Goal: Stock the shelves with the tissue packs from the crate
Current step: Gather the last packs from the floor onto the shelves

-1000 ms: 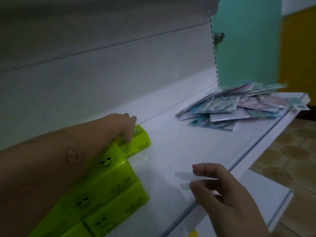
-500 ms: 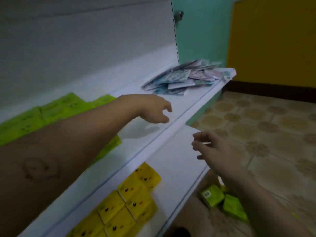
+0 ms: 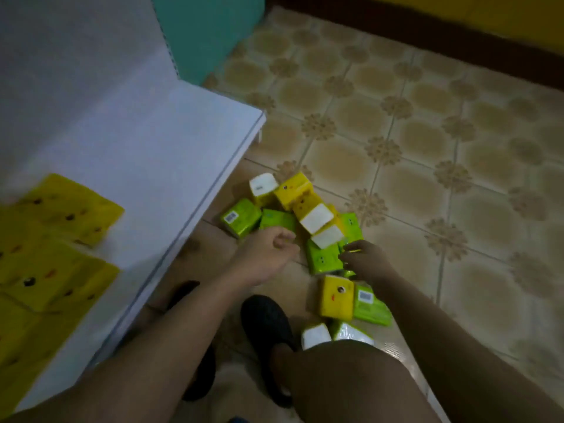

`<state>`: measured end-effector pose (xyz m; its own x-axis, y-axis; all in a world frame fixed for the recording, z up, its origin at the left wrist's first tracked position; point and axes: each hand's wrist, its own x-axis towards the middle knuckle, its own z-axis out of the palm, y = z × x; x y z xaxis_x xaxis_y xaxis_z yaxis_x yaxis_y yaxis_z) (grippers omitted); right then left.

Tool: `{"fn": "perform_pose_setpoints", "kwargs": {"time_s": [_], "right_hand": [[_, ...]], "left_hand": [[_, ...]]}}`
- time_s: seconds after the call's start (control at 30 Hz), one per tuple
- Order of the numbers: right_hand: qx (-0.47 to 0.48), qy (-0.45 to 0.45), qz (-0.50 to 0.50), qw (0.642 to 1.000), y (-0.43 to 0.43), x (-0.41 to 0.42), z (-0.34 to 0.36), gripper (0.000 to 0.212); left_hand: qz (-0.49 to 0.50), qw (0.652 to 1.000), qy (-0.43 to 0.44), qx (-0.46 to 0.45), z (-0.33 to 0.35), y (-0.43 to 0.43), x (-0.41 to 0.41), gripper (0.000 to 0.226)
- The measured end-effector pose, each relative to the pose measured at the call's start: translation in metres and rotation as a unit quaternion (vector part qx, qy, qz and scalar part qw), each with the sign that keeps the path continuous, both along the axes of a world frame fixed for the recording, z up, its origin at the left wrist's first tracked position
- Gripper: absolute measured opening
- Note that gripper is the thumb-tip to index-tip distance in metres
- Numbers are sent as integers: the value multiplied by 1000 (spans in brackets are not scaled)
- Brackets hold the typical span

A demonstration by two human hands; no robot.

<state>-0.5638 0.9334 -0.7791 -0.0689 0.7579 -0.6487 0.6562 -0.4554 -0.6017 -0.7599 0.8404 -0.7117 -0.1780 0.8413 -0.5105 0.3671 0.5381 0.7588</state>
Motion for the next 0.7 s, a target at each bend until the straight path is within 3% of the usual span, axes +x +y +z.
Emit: {"fn": "perform_pose_setpoints", "kwargs": {"time_s": [0.13, 0.4, 0.5, 0.6, 0.7], "right_hand": [[-76, -111, 0, 991, -10, 21, -98, 40], [-44, -278, 25, 959, -15, 18, -212, 100], [-36, -284, -3, 958, -16, 18, -232, 87], [-2, -260, -39, 965, -19, 21, -232, 50], [21, -227, -47, 973, -21, 19, -215, 40]], "left_hand": [[50, 991, -83, -87, -79, -6, 22, 17], [103, 967, -139, -190, -167, -18, 12, 17], [130, 957, -152, -208, -180, -22, 4, 19], [137, 955, -152, -216, -182, -27, 0, 19], [123, 960, -137, -211, -172, -29, -1, 23]]}}
